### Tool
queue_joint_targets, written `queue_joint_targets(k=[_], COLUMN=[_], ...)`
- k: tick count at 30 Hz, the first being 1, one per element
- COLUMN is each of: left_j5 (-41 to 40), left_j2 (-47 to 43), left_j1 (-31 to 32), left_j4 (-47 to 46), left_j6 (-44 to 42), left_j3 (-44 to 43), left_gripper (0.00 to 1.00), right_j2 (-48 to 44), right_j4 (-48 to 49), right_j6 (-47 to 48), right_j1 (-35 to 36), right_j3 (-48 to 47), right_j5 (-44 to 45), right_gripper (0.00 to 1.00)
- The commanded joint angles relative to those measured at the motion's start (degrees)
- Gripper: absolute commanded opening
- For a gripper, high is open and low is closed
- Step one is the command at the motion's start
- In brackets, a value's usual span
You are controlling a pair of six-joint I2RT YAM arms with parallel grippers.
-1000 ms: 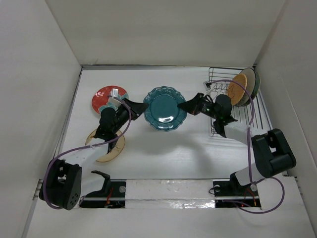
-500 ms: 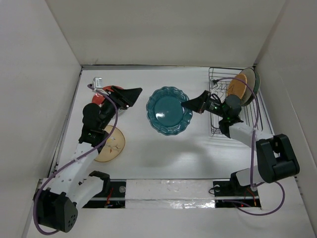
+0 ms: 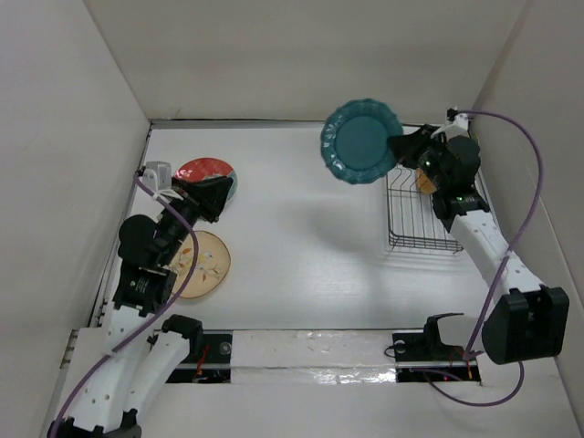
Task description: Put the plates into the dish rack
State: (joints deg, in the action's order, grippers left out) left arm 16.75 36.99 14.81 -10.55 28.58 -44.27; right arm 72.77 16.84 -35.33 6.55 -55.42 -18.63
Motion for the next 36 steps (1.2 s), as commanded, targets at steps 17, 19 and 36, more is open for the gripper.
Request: queue_joint_targets(k=[17, 19, 36], left_j5=[-13.59, -14.90, -16.23], left_j2=[-15.19, -16.24, -17.04], left_j1=[7.78, 8.31, 9.98], left_j4=[4.75, 5.01, 5.36], left_j6=[-14.60, -14.78, -15.31], left_j3=[6.65, 6.74, 6.83], left_gripper=[0.35, 0.36, 0.37], right_j2=[5.62, 7.99, 19.42], right_j4=[-20.71, -22.03, -20.98], right_j6=[40.06, 40.69, 50.89], right_j1=[-2.94, -2.94, -1.89], right_j3=[-28.69, -29.31, -33.97], right_j5=[54.49, 55.02, 56.17], right_gripper=[0.00, 0.00, 0.00])
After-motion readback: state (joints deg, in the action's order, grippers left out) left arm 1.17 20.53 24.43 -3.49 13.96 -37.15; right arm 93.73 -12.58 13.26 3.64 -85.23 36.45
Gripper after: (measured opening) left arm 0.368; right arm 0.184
